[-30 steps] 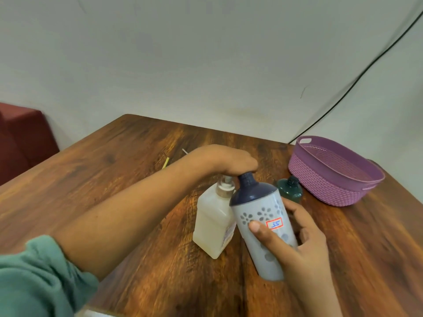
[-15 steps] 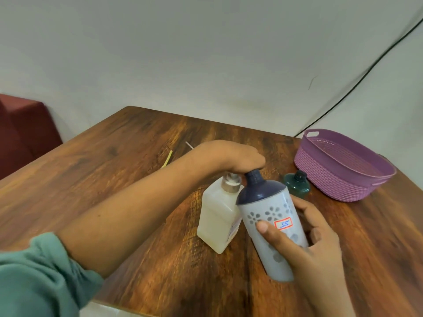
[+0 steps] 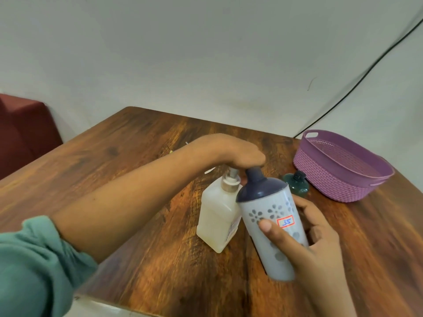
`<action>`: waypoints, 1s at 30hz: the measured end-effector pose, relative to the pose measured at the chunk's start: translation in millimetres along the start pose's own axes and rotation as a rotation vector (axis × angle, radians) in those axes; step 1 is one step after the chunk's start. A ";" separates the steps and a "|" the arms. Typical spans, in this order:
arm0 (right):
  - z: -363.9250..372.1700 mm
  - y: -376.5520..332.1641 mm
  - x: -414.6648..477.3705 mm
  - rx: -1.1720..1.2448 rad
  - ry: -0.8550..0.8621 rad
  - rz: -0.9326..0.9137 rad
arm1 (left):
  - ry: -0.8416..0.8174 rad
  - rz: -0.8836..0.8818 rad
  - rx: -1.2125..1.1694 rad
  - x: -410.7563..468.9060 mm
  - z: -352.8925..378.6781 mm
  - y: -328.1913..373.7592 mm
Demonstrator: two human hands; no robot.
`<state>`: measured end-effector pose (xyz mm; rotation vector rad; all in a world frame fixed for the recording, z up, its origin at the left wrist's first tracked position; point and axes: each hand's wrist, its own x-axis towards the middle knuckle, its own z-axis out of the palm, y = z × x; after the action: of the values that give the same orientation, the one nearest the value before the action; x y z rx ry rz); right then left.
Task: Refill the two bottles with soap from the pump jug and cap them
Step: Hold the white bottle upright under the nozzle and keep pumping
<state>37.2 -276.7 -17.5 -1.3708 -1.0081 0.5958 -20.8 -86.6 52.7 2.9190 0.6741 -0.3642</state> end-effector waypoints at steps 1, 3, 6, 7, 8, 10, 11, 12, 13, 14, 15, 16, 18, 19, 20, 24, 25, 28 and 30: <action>0.3 -1.0 -0.3 0.008 0.000 0.000 | -0.005 -0.002 -0.005 2.1 -3.0 0.2; 0.8 -0.8 -0.4 0.008 -0.001 0.002 | -0.012 -0.038 -0.048 5.0 -3.5 -1.3; 1.5 1.3 -1.1 -0.018 0.005 0.012 | 0.007 -0.012 -0.091 4.5 8.9 -3.3; 1.0 1.2 -0.8 -0.026 0.002 0.012 | 0.009 -0.005 -0.088 4.3 12.3 -4.0; 0.9 0.8 -0.6 -0.028 -0.002 0.010 | 0.006 -0.002 -0.085 3.9 13.8 -4.4; 0.8 -1.2 -0.5 -0.014 -0.006 0.003 | -0.007 -0.009 -0.110 2.4 8.8 -4.3; 0.8 -2.5 -0.1 0.001 -0.004 0.000 | -0.017 -0.014 -0.131 1.0 2.9 -2.7; 0.8 -3.2 0.1 0.013 -0.001 -0.001 | -0.012 -0.017 -0.159 0.2 -2.5 -0.8; 0.9 -3.6 -0.1 0.018 -0.001 -0.001 | 0.008 -0.023 -0.191 0.8 -5.6 0.5; 1.1 -2.8 -0.2 0.018 0.000 -0.001 | 0.029 -0.040 -0.222 1.8 -6.2 0.9; 1.6 -2.0 -0.6 0.017 0.000 0.001 | 0.041 -0.044 -0.227 1.1 -4.6 0.7; 2.4 -0.5 -0.7 0.015 0.001 0.005 | 0.050 -0.034 -0.222 0.0 -0.7 0.2; 3.8 1.1 -0.9 0.009 -0.002 0.015 | 0.055 -0.006 -0.200 -2.7 8.4 -1.5; 4.2 1.6 -0.4 0.004 -0.008 0.018 | 0.056 0.003 -0.188 -4.1 11.5 -2.7; 4.4 1.5 -0.4 0.002 -0.012 0.018 | 0.052 0.008 -0.187 -5.0 12.0 -2.9; 3.9 -1.3 0.2 0.032 -0.027 0.001 | -0.003 0.007 -0.212 -4.5 -2.0 1.2; 4.0 -1.6 -0.1 0.039 -0.034 0.002 | -0.001 -0.002 -0.235 -4.1 -4.6 2.5; 5.3 0.4 -0.6 0.035 -0.039 0.015 | 0.009 -0.004 -0.274 -5.2 0.0 2.5; 4.7 0.2 -1.0 0.019 -0.041 0.011 | 0.003 0.020 -0.247 -6.8 8.1 1.3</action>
<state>32.7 -275.1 -18.3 -1.3534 -1.0261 0.6425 -27.8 -92.0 46.8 2.6906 0.6399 -0.2544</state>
